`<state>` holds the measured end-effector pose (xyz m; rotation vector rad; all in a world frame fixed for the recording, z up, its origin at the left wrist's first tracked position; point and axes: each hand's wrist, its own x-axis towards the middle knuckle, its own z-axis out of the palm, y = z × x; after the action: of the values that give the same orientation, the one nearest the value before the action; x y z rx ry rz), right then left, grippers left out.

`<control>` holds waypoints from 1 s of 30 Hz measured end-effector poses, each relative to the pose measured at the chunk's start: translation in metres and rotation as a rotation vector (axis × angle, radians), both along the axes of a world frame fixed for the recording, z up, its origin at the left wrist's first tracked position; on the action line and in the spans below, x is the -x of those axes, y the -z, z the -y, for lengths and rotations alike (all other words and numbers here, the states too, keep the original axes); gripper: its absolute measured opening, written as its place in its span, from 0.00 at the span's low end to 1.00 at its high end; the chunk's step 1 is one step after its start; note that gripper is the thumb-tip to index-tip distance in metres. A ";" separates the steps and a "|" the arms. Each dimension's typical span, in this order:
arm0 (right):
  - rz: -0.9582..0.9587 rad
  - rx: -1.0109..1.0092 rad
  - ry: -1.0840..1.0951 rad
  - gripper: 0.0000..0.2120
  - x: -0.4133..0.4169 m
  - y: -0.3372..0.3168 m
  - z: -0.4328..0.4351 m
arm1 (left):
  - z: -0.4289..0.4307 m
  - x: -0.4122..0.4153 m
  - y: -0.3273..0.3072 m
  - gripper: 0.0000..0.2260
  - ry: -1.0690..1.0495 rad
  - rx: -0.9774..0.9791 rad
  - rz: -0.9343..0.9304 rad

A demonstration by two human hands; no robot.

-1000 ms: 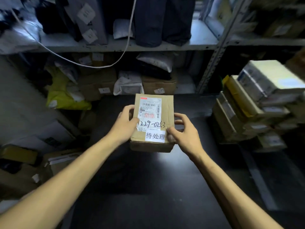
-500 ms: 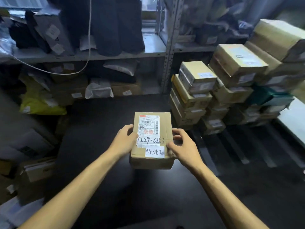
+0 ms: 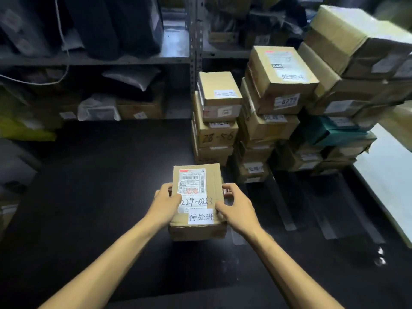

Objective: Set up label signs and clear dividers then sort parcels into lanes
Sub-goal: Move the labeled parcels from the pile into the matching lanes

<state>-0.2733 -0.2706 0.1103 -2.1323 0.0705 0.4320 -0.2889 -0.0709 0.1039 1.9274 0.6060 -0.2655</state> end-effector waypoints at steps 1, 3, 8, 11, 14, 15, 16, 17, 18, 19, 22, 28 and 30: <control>0.006 0.004 -0.008 0.18 -0.003 -0.001 0.005 | 0.004 -0.001 0.000 0.16 -0.023 -0.002 0.014; 0.016 -0.005 -0.031 0.19 -0.011 -0.008 0.012 | 0.012 -0.004 -0.003 0.13 -0.080 -0.063 0.027; -0.039 -0.109 -0.117 0.16 -0.027 -0.037 -0.002 | -0.008 -0.011 -0.036 0.09 -0.181 -0.379 -0.079; -0.038 -0.182 -0.167 0.15 -0.038 -0.064 -0.026 | -0.037 -0.020 -0.066 0.10 -0.207 -0.399 -0.069; 0.029 -0.222 -0.189 0.17 -0.050 -0.097 -0.052 | -0.067 -0.032 -0.103 0.10 -0.246 -0.426 0.002; 0.067 -0.226 -0.192 0.18 -0.055 -0.109 -0.059 | -0.075 -0.037 -0.116 0.09 -0.259 -0.420 0.041; 0.112 -0.227 -0.192 0.18 -0.061 -0.121 -0.064 | -0.080 -0.043 -0.128 0.08 -0.270 -0.407 0.092; 0.160 -0.225 -0.191 0.18 -0.068 -0.134 -0.070 | -0.085 -0.049 -0.142 0.08 -0.283 -0.384 0.154; 0.202 -0.220 -0.185 0.16 -0.075 -0.147 -0.073 | -0.088 -0.054 -0.155 0.08 -0.295 -0.352 0.224; 0.241 -0.217 -0.171 0.15 -0.082 -0.160 -0.075 | -0.088 -0.060 -0.169 0.09 -0.303 -0.314 0.303; 0.322 -0.208 -0.092 0.18 -0.103 -0.194 -0.070 | -0.075 -0.078 -0.205 0.10 -0.282 -0.184 0.513; 0.463 -0.150 0.085 0.15 -0.139 -0.228 -0.041 | -0.032 -0.124 -0.233 0.06 -0.162 -0.022 0.634; 0.470 -0.120 0.119 0.15 -0.152 -0.231 -0.032 | -0.021 -0.141 -0.232 0.08 -0.134 -0.020 0.634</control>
<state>-0.1213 -0.2386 0.3412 -2.0457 -0.0939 -0.1367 -0.1482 -0.0501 0.3360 1.8418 0.3069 0.4282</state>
